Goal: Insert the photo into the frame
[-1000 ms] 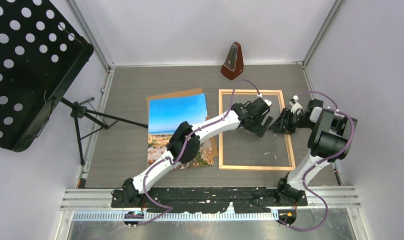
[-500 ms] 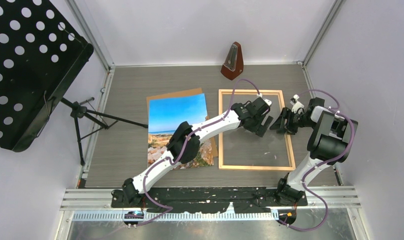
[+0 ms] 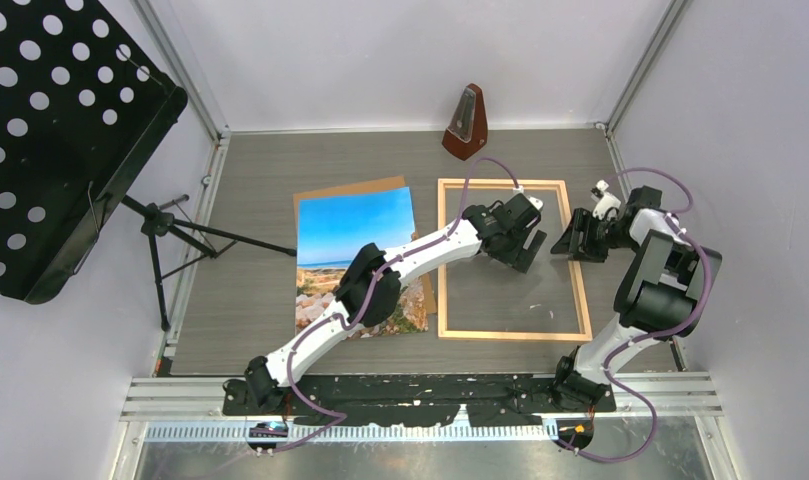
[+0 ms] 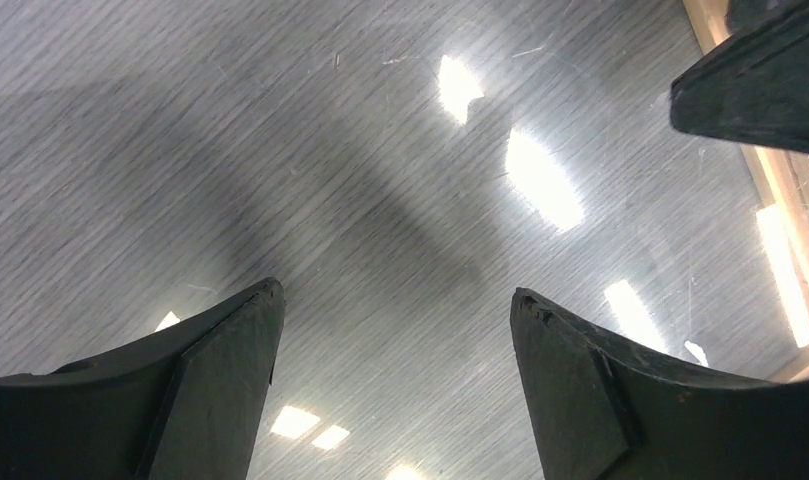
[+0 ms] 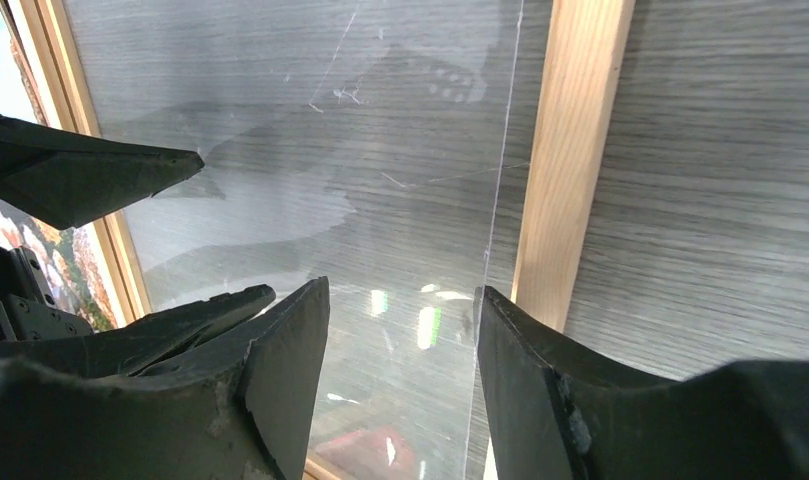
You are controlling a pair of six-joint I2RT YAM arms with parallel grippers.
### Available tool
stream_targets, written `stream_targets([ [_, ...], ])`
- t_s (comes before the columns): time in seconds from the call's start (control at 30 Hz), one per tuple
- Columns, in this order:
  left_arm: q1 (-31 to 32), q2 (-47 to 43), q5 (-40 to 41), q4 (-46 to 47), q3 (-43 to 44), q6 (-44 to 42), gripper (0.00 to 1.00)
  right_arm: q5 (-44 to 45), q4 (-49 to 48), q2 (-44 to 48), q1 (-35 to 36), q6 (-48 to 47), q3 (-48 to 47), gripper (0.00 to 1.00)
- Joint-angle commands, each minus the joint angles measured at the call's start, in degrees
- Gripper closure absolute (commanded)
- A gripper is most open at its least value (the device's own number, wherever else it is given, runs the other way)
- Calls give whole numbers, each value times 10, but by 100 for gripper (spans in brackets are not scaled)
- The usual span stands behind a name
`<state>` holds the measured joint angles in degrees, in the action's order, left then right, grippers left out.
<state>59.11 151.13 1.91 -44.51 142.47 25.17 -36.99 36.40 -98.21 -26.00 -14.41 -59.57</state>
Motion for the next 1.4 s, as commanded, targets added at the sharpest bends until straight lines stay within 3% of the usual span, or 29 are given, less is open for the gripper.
stream_targets([
  [0.0,-6,10,-2,-11,22,8,15,18,9,44,-3,-12,-30,39],
  [0.8,-6,-8,-3,-24,16,-1,13,70,-14,106,-10,-34,-14,38],
  [1.23,-4,-205,25,23,-182,-71,11,119,-84,96,-9,-47,34,40],
  [1.37,-4,-308,42,61,-300,-105,11,130,-90,82,-9,-54,39,41],
])
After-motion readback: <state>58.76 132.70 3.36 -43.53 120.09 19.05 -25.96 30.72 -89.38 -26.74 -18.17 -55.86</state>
